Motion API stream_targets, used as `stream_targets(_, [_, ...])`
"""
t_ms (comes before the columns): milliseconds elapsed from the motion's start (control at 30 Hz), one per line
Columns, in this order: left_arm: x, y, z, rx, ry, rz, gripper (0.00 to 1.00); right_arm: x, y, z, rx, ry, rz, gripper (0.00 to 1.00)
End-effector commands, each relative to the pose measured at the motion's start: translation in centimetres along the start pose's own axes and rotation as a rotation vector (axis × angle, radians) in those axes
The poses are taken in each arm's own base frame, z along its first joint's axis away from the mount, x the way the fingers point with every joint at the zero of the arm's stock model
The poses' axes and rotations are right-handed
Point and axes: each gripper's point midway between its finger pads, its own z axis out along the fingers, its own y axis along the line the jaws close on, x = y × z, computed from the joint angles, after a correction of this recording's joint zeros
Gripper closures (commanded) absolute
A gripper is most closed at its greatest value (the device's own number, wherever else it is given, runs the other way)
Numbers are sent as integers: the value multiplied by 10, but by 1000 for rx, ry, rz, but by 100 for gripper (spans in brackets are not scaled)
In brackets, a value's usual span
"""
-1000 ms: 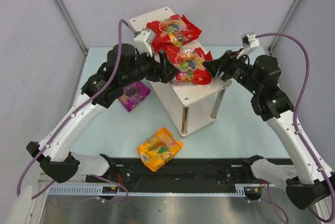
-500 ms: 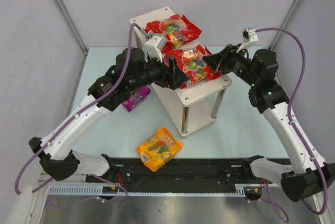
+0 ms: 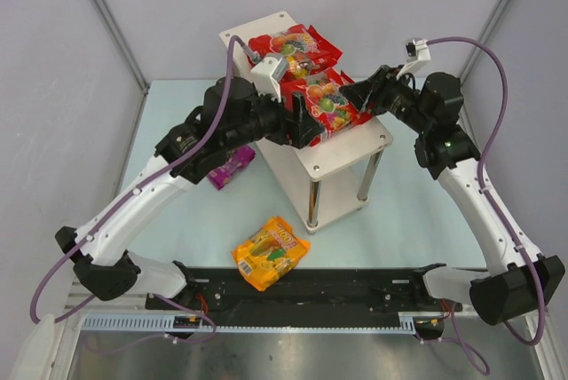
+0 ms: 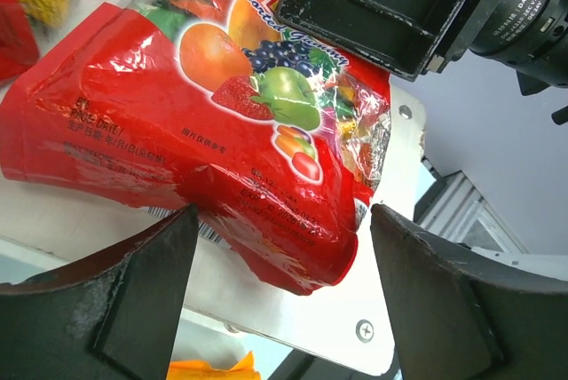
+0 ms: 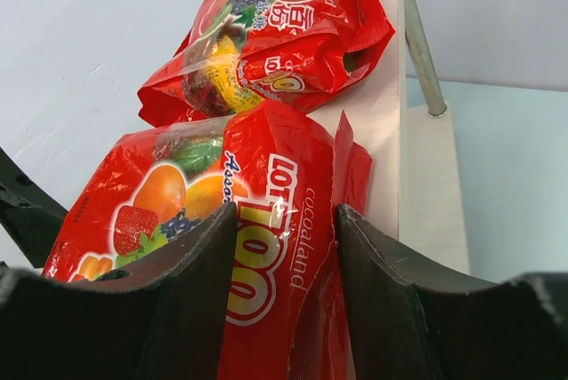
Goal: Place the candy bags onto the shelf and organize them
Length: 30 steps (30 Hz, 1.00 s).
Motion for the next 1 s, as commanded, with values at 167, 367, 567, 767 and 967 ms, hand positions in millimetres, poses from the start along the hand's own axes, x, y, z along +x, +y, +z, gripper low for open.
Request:
stream_targets(167, [-35, 21, -8, -81, -77, 40, 16, -14, 11, 12, -54, -24, 0, 47])
stream_targets(367, [-36, 33, -6, -103, -74, 38, 15, -17, 11, 17, -62, -43, -5, 46])
stream_targets(567, [-43, 36, -15, -101, -99, 33, 15, -24, 12, 17, -66, -66, -15, 35])
stream_targets(767, [-53, 30, -43, -93, -146, 42, 13, -48, 13, -2, -38, -132, -47, 21])
stream_targets(967, [-52, 28, -79, -98, -200, 36, 11, -68, 19, -27, -24, -185, -57, 17])
